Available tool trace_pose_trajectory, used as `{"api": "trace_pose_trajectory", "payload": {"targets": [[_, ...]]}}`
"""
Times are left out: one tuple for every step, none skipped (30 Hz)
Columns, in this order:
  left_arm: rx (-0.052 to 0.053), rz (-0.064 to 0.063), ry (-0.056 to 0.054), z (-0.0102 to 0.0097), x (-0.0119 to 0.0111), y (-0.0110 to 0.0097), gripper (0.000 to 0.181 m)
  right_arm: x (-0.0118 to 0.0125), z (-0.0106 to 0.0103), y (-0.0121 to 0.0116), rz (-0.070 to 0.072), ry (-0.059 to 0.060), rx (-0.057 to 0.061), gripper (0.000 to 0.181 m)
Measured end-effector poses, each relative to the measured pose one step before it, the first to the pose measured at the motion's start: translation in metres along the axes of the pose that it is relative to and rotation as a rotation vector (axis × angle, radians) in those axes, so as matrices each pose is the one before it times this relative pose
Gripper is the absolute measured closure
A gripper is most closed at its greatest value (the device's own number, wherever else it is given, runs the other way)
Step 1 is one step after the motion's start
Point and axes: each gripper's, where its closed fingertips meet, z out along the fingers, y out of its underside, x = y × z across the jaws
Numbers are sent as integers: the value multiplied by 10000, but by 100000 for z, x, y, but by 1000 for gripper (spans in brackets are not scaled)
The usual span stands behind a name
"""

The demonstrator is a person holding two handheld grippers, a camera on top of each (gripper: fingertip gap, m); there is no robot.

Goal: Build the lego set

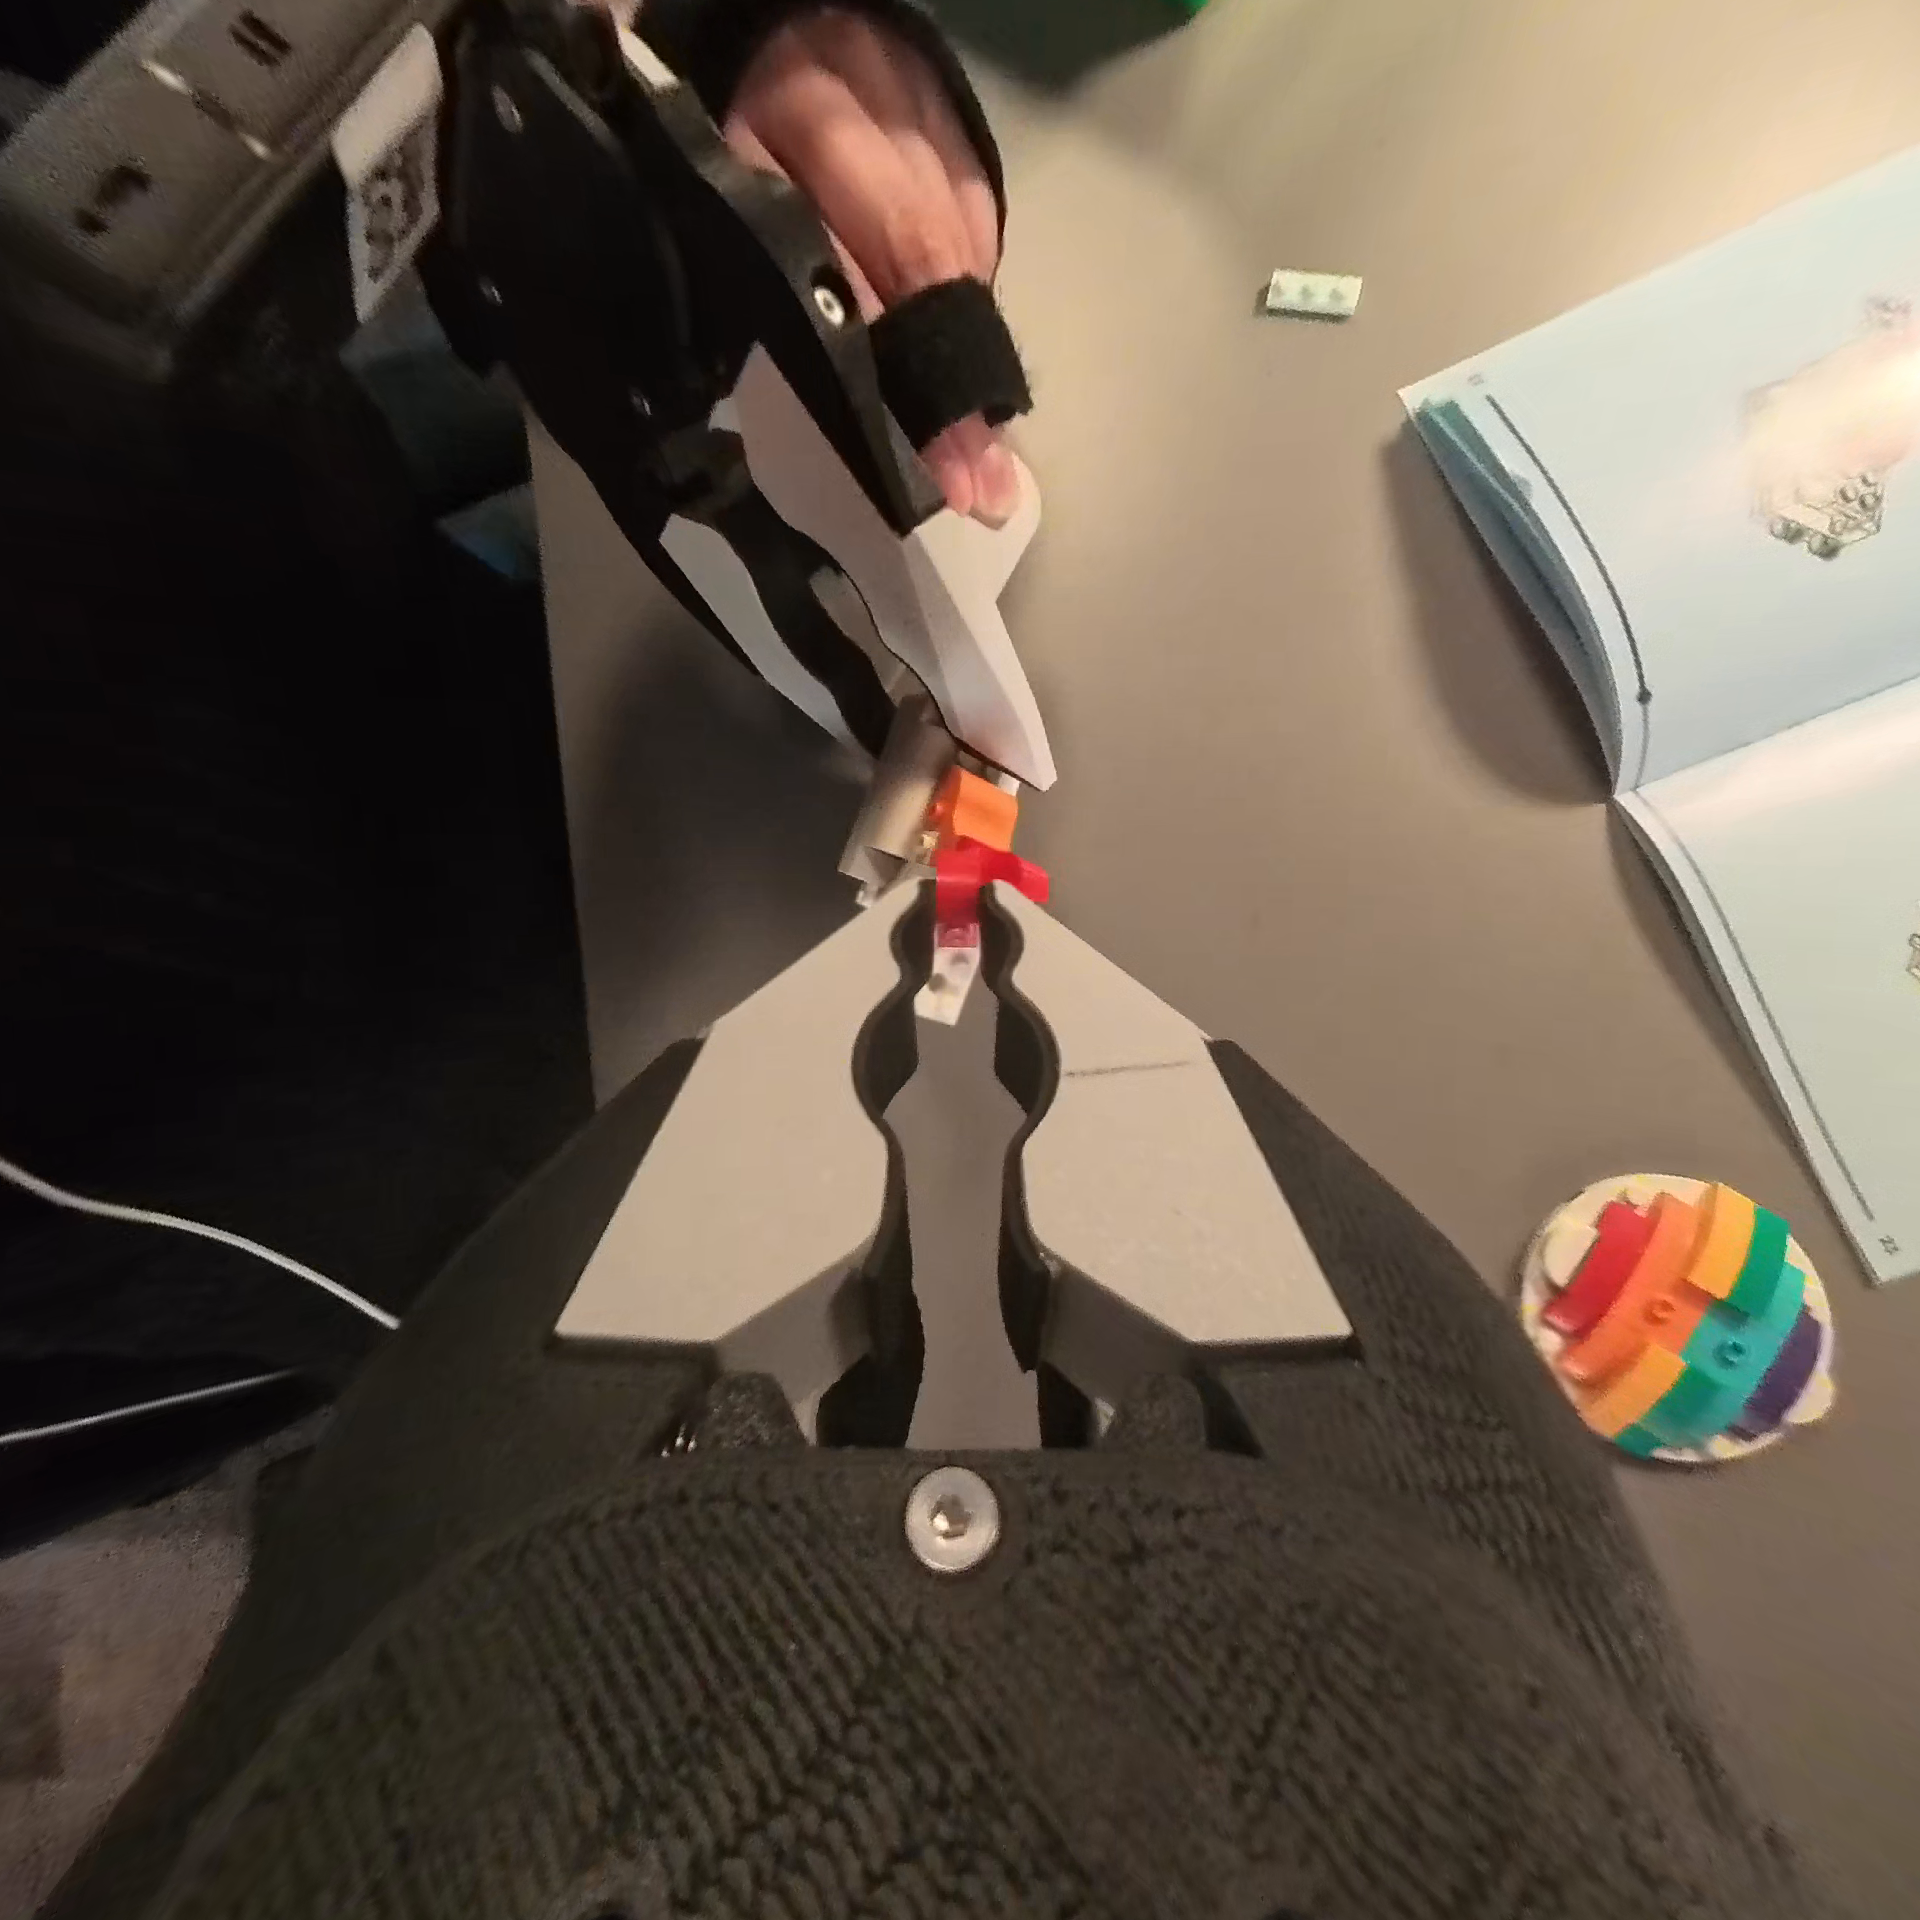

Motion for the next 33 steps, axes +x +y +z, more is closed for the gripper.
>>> {"api": "trace_pose_trajectory", "payload": {"targets": [[-2, 20, -11, -9, -18, 13, 151, 75, 145, 38, 11, -4, -130, 175], [-2, 22, -5, -15, -10, -3, 151, 36, 91, -28, 23, -31, -68, 175], [1, 28, -8, -10, -2, -14, 151, 44, 71, -54, 25, -18, -29, 175], [-6, 37, -8, -13, 8, -10, 151, 48, 54, -1, 33, -10, -57, 175], [-3, 43, -11, -6, 1, -23, 151, 42, 55, 48, 20, -1, -82, 175], [-6, 46, -7, 0, 28, -21, 151, 9, 66, 79, 6, -12, -94, 175], [-5, 52, -14, 1, 8, -35, 151, 14, 71, 118, 1, 0, -117, 175], [-9, 46, -20, -2, 9, -18, 151, 62, 69, 138, -8, 31, -123, 175], [-17, 42, -10, -5, 12, -9, 151, 32, 57, 88, -3, 14, -87, 175], [-24, 27, -4, 16, 19, 14, 151, -43, 50, 47, 25, -36, -59, 175], [-18, 18, 2, 5, 17, 6, 151, -1, 33, 34, 23, -2, -52, 175], [-45, 1, -9, 22, 6, 40, 151, 28, 27, 31, -6, 23, -44, 175], [-25, 5, -1, 17, 19, 1, 151, 8, 21, 27, -16, 21, -41, 175], [-9, 1, 11, 4, 42, -22, 151, 8, 30, 30, -14, 23, -34, 175], [7, -10, 3, 8, 15, -42, 151, 13, 46, 20, -5, 28, -29, 175], [-1, -33, 3, 2, 1, -25, 151, 9, 55, 31, -13, 36, -30, 175], [-4, -35, 49, 18, 68, 2, 151, 16, 58, 51, -36, 46, -31, 175], [-2, -28, 40, 37, 60, 10, 151, 11, 60, 66, -26, 48, -33, 175], [-1, -22, 37, 26, 56, 14, 151, 9, 55, 45, -6, 36, -24, 175], [11, -11, 9, -7, 4, -16, 151, 20, 31, 24, -10, 49, -8, 174], [-3, -20, 8, 9, -9, 3, 151, 21, 9, 1, -18, 51, 4, 174], [2, -26, 13, 0, 7, 3, 151, -2, -2, 0, -14, 37, 0, 174], [4, -25, 11, -3, -4, -5, 151, -2, 6, -12, -18, 38, -4, 173], [4, -23, 10, 14, 1, 7, 151, 4, -1, 0, -27, 39, -7, 173], [2, -22, 10, 1, -1, 2, 151, 3, 8, 5, -27, 36, -13, 172], [3, -20, 8, 2, -4, 0, 151, 11, 1, -7, -23, 36, -13, 172], [3, -19, 9, -6, 2, -3, 151, 5, 8, 1, -27, 31, -9, 172], [4, -16, 8, 7, 0, 3, 151, 15, 4, 5, -31, 30, -11, 172], [1, -13, 5, 3, 3, -3, 151, 14, 5, 0, -21, 25, -12, 172], [1, -13, 6, 0, -11, 4, 151, 6, -2, -9, -12, 17, -8, 172], [3, -14, 6, 4, 5, -7, 151, 9, 3, 1, -15, 19, -5, 172], [3, -11, 6, -1, 1, 2, 151, 12, 10, -8, -22, 23, -6, 172], [2, -13, 4, 6, -7, 6, 151, 16, 3, 1, -21, 22, -5, 172]]}}
